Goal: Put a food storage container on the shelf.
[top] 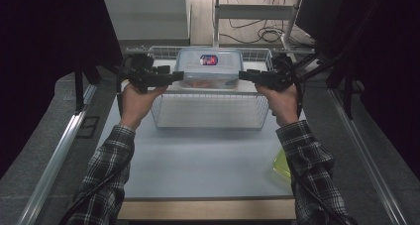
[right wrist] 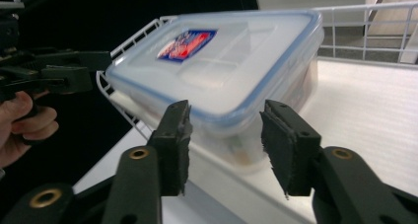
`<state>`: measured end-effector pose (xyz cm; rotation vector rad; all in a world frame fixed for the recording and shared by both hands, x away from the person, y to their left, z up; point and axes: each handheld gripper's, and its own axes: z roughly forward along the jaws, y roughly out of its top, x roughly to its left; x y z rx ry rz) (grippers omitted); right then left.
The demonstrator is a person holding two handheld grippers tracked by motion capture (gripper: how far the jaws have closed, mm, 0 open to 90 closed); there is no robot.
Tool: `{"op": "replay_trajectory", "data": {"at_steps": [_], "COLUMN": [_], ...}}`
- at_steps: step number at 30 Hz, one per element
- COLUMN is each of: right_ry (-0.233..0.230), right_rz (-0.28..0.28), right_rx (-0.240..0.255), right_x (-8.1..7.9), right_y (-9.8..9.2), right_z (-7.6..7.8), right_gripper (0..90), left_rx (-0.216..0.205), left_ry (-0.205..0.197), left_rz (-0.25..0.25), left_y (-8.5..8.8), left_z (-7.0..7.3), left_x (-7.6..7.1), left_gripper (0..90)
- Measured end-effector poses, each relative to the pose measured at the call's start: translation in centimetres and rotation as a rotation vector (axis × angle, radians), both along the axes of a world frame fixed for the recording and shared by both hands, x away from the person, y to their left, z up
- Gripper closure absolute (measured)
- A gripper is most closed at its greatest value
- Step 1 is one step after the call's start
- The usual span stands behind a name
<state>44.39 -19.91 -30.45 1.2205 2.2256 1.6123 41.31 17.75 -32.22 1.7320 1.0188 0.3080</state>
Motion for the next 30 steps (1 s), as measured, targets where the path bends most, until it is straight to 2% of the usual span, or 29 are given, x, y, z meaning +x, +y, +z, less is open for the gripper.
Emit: {"op": "replay_trajectory", "data": {"at_steps": [1,2,4,6,10,11,12,16,17,20,26,27,30], "right_ry": [-0.007,-0.012,-0.018,-0.023,-0.061,-0.069,-0.077,-0.090,-0.102,-0.111,-0.133,-0.140,-0.148], "right_rz": [0.008,0.014,0.025,0.030,0.051,0.057,0.061,0.077,0.083,0.091,0.107,0.107,0.112], "right_rx": [-0.009,-0.017,-0.034,-0.041,-0.092,-0.105,-0.117,-0.141,-0.162,-0.183,-0.213,-0.220,-0.229], "right_x": [-0.3,-0.6,-1.1,-1.4,-2.7,-3.0,-3.2,-4.1,-4.6,-5.5,-7.0,-7.3,-7.7], "right_y": [0.0,-0.1,-0.2,-0.3,-0.6,-0.6,-0.6,-0.5,-0.5,-0.5,-0.7,-0.7,-0.8], "right_z": [-0.1,-0.3,-0.6,-0.7,-1.4,-1.6,-1.7,-2.2,-2.6,-3.0,-3.9,-4.1,-4.4], "right_gripper": [50.2,49.2,47.5,46.7,41.9,41.0,40.1,37.4,35.2,32.6,27.3,26.5,24.4], "left_rx": [-0.001,-0.001,0.010,0.016,0.081,0.081,0.106,0.124,0.130,0.163,0.170,0.159,0.150], "left_ry": [-0.009,-0.009,-0.013,-0.016,-0.026,-0.026,-0.029,-0.028,-0.028,-0.020,-0.013,-0.011,-0.009], "left_rz": [-0.015,-0.015,-0.034,-0.042,-0.063,-0.063,-0.060,-0.061,-0.063,-0.063,-0.067,-0.066,-0.067], "left_y": [-0.1,-0.1,-0.1,-0.1,-0.2,-0.2,-0.2,-0.2,-0.2,-0.2,0.1,0.3,0.4], "left_z": [-0.5,-0.5,-1.2,-1.4,-2.0,-2.0,-2.3,-2.7,-2.9,-3.9,-5.3,-5.9,-6.3], "left_x": [-0.7,-0.7,-1.9,-2.3,-4.0,-4.0,-4.6,-5.5,-5.9,-7.1,-8.5,-9.2,-9.7], "left_gripper": [30.2,31.4,32.1,31.9,29.3,27.7,26.7,25.3,24.1,21.2,20.7,20.7,20.1]}}
